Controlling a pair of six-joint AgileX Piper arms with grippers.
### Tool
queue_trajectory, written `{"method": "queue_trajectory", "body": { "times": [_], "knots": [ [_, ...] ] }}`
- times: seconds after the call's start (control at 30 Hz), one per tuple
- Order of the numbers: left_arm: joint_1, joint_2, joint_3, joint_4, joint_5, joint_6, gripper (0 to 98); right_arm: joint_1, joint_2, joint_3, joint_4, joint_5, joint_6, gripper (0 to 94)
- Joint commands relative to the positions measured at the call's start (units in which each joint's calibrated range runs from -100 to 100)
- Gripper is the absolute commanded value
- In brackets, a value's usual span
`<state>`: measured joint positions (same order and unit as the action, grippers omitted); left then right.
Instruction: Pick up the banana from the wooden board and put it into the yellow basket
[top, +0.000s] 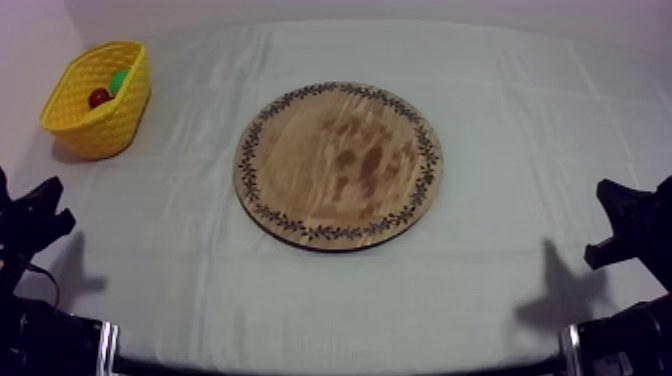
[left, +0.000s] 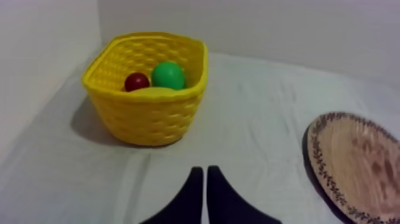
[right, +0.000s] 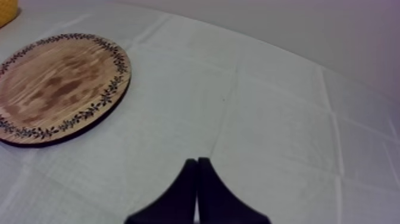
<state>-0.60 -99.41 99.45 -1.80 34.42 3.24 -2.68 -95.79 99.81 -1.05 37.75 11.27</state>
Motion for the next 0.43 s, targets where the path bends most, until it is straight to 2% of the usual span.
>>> {"method": "queue_trajectory", "body": {
  "times": [0.0, 0.13, 0.4],
  "knots": [
    [0.0, -0.1, 0.1, -0.07, -0.3, 2.4, 0.0, 0.0, 0.0, 0.0, 0.0, 0.1, 0.0, 0.2],
    [0.1, -0.3, 0.2, -0.11, -0.5, 4.0, 0.0, 0.0, 0.0, 0.0, 0.0, 0.1, 0.0, 0.2],
    [0.1, -0.3, 0.2, -0.13, -0.5, 4.4, 0.0, 0.0, 0.0, 0.0, 0.0, 0.1, 0.0, 0.2]
  ]
}}
